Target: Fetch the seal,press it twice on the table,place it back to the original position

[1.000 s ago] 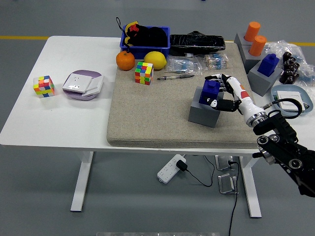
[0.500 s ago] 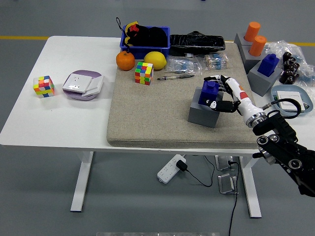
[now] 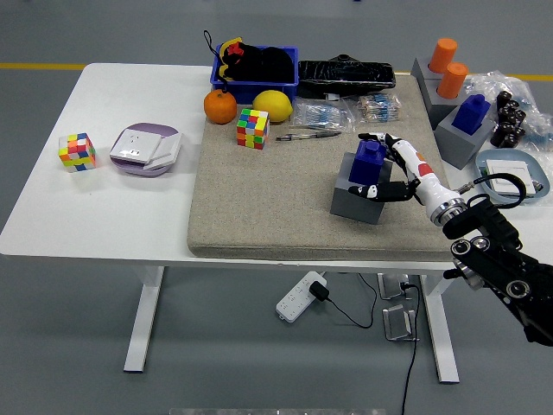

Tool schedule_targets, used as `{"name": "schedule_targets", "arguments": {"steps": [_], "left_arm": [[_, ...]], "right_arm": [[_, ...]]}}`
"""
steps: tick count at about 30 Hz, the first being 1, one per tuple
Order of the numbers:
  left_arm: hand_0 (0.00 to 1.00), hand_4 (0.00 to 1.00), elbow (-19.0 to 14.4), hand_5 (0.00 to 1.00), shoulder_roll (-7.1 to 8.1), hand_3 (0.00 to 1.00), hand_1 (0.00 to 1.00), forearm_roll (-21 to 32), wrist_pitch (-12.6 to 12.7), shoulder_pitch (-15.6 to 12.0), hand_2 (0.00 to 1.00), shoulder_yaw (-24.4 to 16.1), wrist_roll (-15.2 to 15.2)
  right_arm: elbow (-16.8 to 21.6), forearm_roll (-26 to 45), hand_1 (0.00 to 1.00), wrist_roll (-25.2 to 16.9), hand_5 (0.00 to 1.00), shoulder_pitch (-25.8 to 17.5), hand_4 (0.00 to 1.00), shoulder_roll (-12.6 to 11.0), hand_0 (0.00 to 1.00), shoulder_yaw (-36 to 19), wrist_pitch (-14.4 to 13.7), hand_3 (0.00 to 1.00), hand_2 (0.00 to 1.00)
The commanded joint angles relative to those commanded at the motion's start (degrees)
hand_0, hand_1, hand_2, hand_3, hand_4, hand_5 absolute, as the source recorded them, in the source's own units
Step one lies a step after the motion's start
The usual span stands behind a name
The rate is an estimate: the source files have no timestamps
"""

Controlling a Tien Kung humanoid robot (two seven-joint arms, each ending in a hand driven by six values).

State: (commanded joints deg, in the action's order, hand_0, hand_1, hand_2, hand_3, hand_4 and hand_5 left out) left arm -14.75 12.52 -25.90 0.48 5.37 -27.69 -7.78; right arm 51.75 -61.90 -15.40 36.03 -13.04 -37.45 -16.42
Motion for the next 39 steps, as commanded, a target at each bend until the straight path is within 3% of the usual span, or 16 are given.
{"name": "schedule_targets", "arguments": {"steps": [10, 21, 28, 29, 39], "left_arm": [[0.721, 0.637, 0.02, 0.238, -0.06, 0.729, 0.696, 0.13, 0.01, -0.04, 0.688, -0.01, -0.01], [0.72, 0.637, 0.03, 0.238, -0.03, 0.73, 0.696, 0.08, 0.01, -0.15, 0.687, -0.19, -0.01], [0.721, 0.637, 0.04, 0.238, 0.06, 0.729, 0.696, -0.07, 0.04, -0.33, 0.687, -0.7, 0.03], [0.721, 0.636, 0.06, 0.238, 0.06, 0.73, 0.696, -0.06, 0.04, -0.36, 0.687, -0.72, 0.01], [0.721, 0.637, 0.13, 0.238, 0.06, 0.729, 0.696, -0.6, 0.02, -0.56, 0.687, -1.66, 0.01]], "right_arm": [[0.95, -0.32, 0.863, 0.02, 0.033, -0.04, 0.998, -0.31, 0.895, -0.53, 0.06, 0.851, 0.843], [5.39, -2.89, 0.866, 0.73, 0.093, -0.4, 0.998, -1.62, 0.907, -4.65, 0.9, 0.854, 0.845], [7.03, -4.84, 0.868, 1.97, 0.122, -1.59, 0.998, -3.76, 0.911, -7.92, 2.44, 0.853, 0.845], [7.06, -5.0, 0.871, 2.12, 0.175, -1.76, 0.998, -4.02, 0.916, -8.37, 2.63, 0.855, 0.846], [7.5, -7.38, 0.873, 3.27, 0.155, -4.71, 0.998, -6.97, 0.914, -16.4, 3.12, 0.851, 0.847]]}}
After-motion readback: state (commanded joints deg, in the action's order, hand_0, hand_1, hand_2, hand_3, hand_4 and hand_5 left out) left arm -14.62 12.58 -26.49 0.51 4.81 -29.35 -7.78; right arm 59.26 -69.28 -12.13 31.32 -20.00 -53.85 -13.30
